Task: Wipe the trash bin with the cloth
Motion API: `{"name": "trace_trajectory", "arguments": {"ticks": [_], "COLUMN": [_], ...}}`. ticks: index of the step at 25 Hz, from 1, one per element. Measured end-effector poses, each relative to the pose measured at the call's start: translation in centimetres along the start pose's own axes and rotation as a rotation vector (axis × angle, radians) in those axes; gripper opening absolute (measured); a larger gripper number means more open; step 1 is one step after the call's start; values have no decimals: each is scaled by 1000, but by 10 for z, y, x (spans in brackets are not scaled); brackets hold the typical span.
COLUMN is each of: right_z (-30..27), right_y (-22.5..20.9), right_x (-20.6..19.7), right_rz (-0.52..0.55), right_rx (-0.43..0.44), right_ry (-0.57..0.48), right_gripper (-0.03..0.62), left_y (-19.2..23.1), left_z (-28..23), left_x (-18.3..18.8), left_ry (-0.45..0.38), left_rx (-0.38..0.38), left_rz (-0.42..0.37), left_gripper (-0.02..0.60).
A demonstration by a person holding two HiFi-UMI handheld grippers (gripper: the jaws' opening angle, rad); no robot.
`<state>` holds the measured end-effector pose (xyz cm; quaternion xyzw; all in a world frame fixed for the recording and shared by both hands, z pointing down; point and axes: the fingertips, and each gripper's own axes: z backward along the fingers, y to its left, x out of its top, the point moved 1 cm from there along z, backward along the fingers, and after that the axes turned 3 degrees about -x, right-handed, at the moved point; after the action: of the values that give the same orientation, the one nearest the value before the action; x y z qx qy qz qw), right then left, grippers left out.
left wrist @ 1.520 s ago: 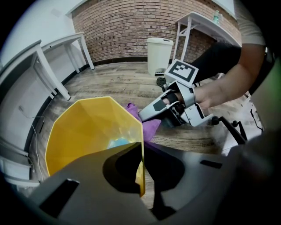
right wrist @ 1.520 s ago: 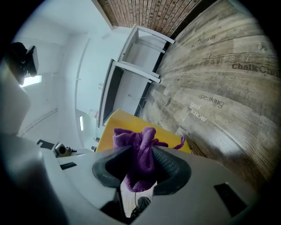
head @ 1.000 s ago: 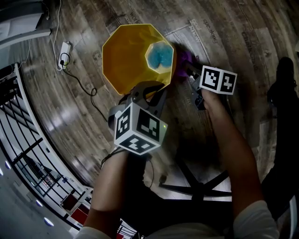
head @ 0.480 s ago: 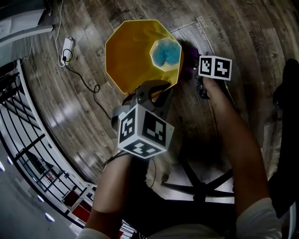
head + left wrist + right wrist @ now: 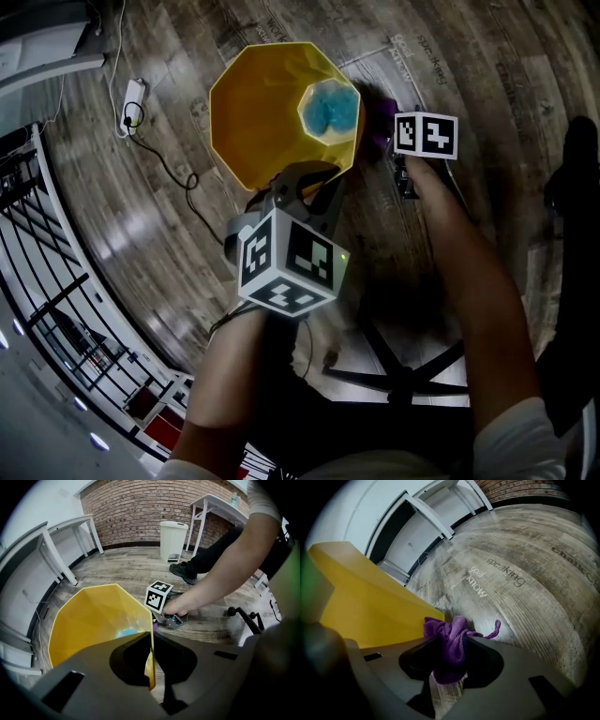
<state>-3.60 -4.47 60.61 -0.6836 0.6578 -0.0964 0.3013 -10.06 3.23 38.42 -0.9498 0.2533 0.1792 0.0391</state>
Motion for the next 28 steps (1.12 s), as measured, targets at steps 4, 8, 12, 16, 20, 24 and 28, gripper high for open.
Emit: {"name": "trace_trajectory", "arguments": {"ticks": [4,8,12,16,20,24,28], "right_z": [32,68,105,140,169,193,215], "right_y": [6,16,25,33,49,76,100], "right_x": [-1,-1,5,10,7,5,12], "right_rz": [-81,-164,-219,-250,-287,-302,-297], "right_rx": [67,133,197,277,380,510,589], "right_ry": [-66,-133,-202,-278,-346,-398,-444], "right_gripper": [141,141,141,141,141,141,141], "left_y": [0,-2,-8,-13,-9,-2,-3], "left_z": [-3,-3,6,9,10,8,3], "left_x": [5,16,19,5,-11,-19,-24], "left_ry": [-2,-35,-24,19,55,83,96], "left_rx": [19,17,42,50,84,122,98], "left_rz": [27,66,-33,-94,-101,-79,-68], "left_gripper": [12,14,85,104,104,104,90]}}
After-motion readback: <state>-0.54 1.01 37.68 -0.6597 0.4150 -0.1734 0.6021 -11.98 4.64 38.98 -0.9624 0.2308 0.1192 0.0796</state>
